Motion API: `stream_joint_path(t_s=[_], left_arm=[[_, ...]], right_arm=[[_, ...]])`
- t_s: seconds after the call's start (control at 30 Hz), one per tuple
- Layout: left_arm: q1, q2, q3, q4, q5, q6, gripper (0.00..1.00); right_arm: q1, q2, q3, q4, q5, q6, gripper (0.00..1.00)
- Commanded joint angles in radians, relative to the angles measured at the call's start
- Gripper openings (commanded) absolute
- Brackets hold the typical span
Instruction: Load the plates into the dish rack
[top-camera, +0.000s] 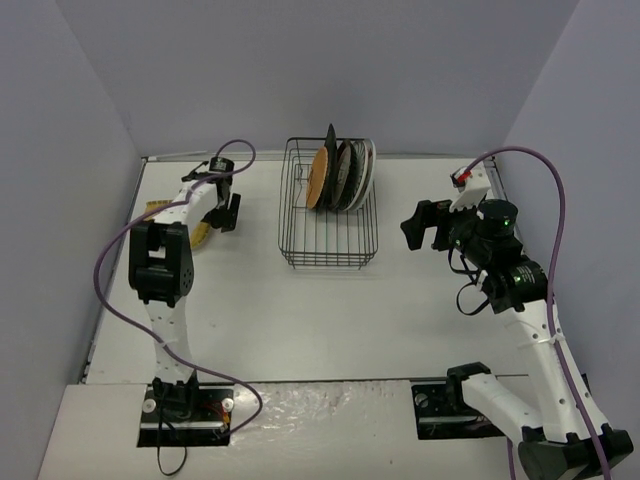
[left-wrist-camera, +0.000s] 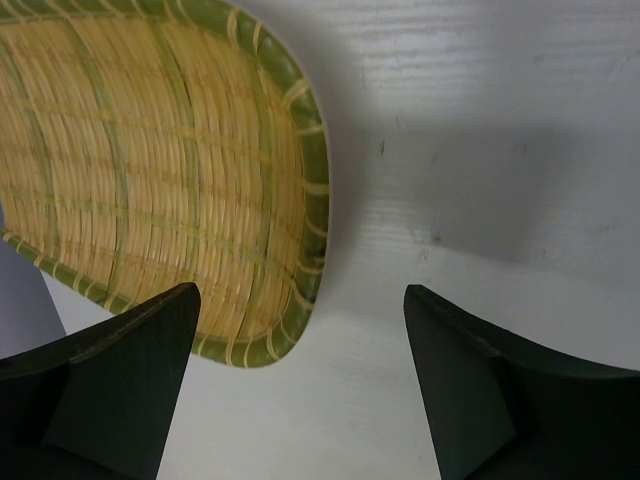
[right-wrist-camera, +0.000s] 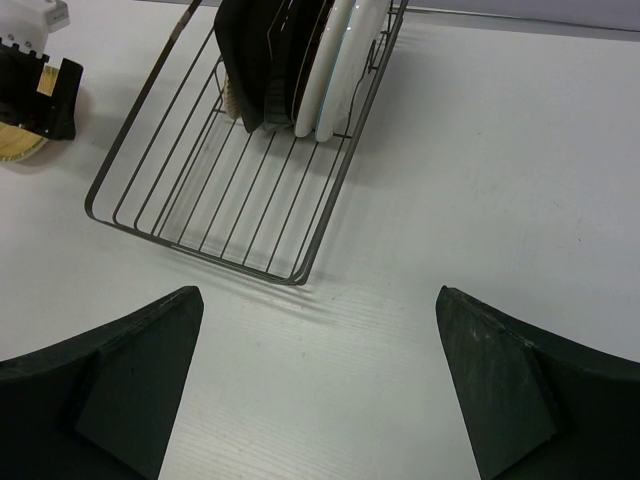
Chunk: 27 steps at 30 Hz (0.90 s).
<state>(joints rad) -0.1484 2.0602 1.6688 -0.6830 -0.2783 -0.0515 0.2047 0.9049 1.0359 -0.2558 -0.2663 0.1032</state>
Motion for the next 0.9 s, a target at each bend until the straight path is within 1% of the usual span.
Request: stream_joint_path(t_s=[0.0, 0.07, 0.13, 0.27, 0.33, 0.57, 0.63, 0.77, 0.8, 0.87], left_arm=[[0.006, 0.019, 0.110, -0.026, -0.032, 0.011, 0.78], [0.008, 0.032, 0.121, -0.032, -0.043, 0.010, 0.76], [0.011, 0.056, 0.131, -0.035, -0.056, 0.008, 0.70], [0.016, 0.091, 0.140, -0.052, -0.083, 0.005, 0.64], [0.016, 0.102, 0.140, -0.059, -0.104, 0.005, 0.60], [0.018, 0.103, 0.111, -0.043, -0.113, 0.007, 0.46], [0.020, 0.104, 0.110, -0.042, -0.110, 0.005, 0.40], [0.020, 0.083, 0.095, -0.041, -0.113, -0.006, 0.19], [0.020, 0.073, 0.094, -0.042, -0.110, -0.010, 0.16], [0.020, 0.055, 0.094, -0.049, -0.107, -0.015, 0.13]], right_arm=[[0.007, -0.025, -0.010, 0.064, -0.022, 0.000, 1.00], [0.007, -0.033, -0.015, 0.064, -0.019, 0.001, 1.00], [0.007, -0.044, -0.018, 0.063, -0.017, 0.001, 1.00], [0.007, -0.046, -0.025, 0.064, -0.017, 0.003, 1.00], [0.007, -0.044, -0.025, 0.063, -0.019, 0.003, 1.00], [0.007, -0.046, -0.027, 0.064, -0.021, 0.004, 1.00], [0.007, -0.044, -0.028, 0.064, -0.027, 0.003, 1.00], [0.007, -0.044, -0.020, 0.064, -0.040, 0.004, 1.00], [0.007, -0.046, -0.019, 0.063, -0.038, 0.004, 1.00], [0.007, -0.051, -0.022, 0.064, -0.030, 0.003, 1.00]])
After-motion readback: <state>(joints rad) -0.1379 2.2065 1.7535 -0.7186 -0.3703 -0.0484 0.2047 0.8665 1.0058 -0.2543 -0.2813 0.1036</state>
